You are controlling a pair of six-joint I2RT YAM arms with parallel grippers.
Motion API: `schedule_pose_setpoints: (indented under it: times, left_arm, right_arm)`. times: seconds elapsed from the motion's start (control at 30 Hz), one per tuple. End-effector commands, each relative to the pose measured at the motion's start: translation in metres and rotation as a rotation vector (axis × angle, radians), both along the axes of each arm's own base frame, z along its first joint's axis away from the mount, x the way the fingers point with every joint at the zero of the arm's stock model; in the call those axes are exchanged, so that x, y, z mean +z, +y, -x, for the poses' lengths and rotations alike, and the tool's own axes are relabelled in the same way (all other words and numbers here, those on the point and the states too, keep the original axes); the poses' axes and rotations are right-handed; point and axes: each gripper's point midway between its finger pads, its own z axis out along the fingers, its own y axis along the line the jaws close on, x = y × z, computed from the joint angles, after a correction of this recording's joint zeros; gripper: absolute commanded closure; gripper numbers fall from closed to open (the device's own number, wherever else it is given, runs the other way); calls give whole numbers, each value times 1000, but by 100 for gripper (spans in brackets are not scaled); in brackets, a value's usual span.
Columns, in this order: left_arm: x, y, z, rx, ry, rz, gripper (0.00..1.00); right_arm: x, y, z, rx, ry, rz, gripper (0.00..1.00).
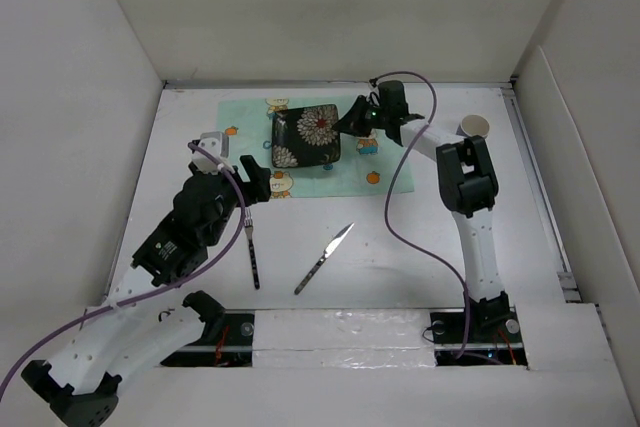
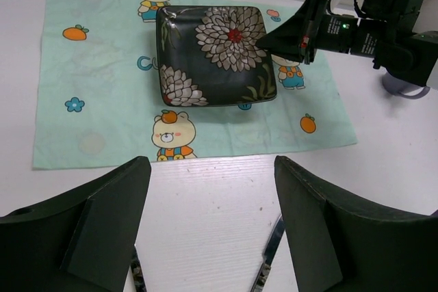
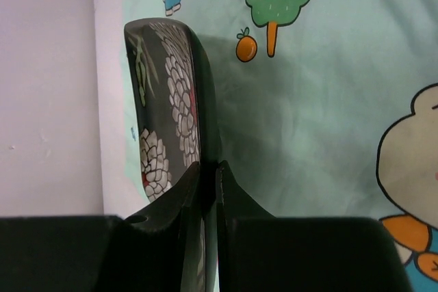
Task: Set the dinner table for one person
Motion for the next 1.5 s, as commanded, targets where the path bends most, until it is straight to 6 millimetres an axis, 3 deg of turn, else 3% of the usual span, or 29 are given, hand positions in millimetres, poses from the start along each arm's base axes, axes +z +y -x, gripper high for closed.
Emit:
schedule_pose_setpoints:
  times: [0.0,0.27,0.5,0.53,0.57,0.63,0.67,0.83,0.97,1.0,1.03,1.07,1.1,1.13,1.17,1.23,1.27,1.33,1.37,1.4,1.43,1.47]
  left_arm:
    - [4,3,-5,20,-24,-9,30]
    - [1,3,-5,21,-11,-21,30]
    - [4,4,-4,23,-21,-10,30]
    - [5,4,-4,25,-23,-9,30]
    - [4,5,-4,25,-20,-11,30]
    - [4,4,-3,21,-18,-10,30]
    - [4,4,-3,21,-18,-10,30]
    - [5,5,-2,21,-23,-5,30]
    - [6,5,-1,21,-28,-2,30]
    - [6,5,0,15,-30,1,32]
    - [6,5,0,15,-30,1,32]
    - [7,5,1,15,-31,2,37]
    - [5,5,1,12,-29,1,40]
    - [7,5,2,7,-35,5,47]
    - [6,5,2,2,-35,-2,66]
    - [7,2,3,-15,-36,-2,87]
    - [8,2,2,-18,-37,-6,100]
    - [8,1,2,-23,-36,-9,100]
    - [9,-1,3,-32,-39,-4,100]
    - [9,-4,4,-54,-39,-7,100]
    - [10,-5,4,-60,-40,-5,100]
    - [10,-6,5,-66,-40,-2,92]
  right_arm:
    - [100,23,-9,103,-194,-177,100]
    - [42,18,-24,76,-72,-108,100]
    - [11,4,-28,60,5,-42,100]
    - [5,1,-26,48,28,-26,84]
    - [5,1,-26,47,29,-26,83]
    - [4,-7,-30,23,26,-10,68]
    - [9,-8,-29,24,12,1,56]
    - [33,-20,-32,-5,-44,87,39]
    - [70,-37,-29,-25,-135,153,37]
    - [86,-43,-22,-22,-192,186,44]
    - [92,-46,-14,-22,-193,186,44]
    - [104,-55,-9,-33,-223,197,69]
    - [113,-68,-8,-60,-273,232,82]
    - [156,-76,7,-91,-362,229,94]
    - [131,-92,20,-125,-316,269,100]
    - [146,-134,24,-307,-352,337,100]
    - [153,-155,43,-373,-356,359,100]
    - [149,-218,53,-606,-312,483,100]
    - [148,-240,62,-685,-303,530,100]
    - [140,-272,81,-809,-283,610,100]
    - [136,-292,89,-878,-271,640,94]
    - [130,-307,97,-922,-249,668,69]
